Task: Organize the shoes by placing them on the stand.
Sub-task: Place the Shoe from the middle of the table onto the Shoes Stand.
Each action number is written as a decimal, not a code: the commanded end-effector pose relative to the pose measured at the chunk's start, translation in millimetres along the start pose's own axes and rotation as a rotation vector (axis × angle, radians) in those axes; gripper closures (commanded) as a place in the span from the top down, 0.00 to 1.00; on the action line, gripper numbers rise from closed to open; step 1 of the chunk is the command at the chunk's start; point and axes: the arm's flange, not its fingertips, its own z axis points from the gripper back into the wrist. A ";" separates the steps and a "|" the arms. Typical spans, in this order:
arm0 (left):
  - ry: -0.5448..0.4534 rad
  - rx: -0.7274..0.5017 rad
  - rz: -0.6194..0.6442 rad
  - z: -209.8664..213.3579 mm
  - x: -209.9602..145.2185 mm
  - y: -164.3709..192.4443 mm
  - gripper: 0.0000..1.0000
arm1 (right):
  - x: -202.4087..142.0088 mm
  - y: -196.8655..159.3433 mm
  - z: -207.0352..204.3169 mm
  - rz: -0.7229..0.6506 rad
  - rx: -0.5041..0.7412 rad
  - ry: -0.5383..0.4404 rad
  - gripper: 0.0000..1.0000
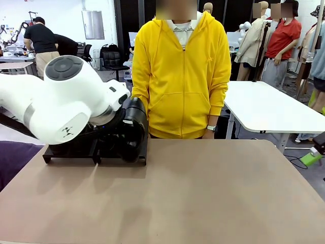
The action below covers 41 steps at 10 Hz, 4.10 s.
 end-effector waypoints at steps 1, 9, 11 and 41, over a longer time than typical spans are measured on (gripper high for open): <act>-0.004 -0.007 -0.001 4.1 11.2 -9.1 0.00 | 1.9 0.8 2.5 0.024 0.029 -0.003 1.00; 0.067 -0.120 -0.044 -76.2 97.3 -16.6 0.00 | 1.9 0.8 2.5 0.024 0.029 -0.003 1.00; 0.063 -0.057 0.060 -104.7 111.1 2.8 0.00 | 1.9 0.8 2.5 0.024 0.029 -0.003 1.00; 0.648 -0.478 0.066 34.2 47.5 253.3 1.00 | 1.9 0.8 2.5 0.024 0.029 -0.003 1.00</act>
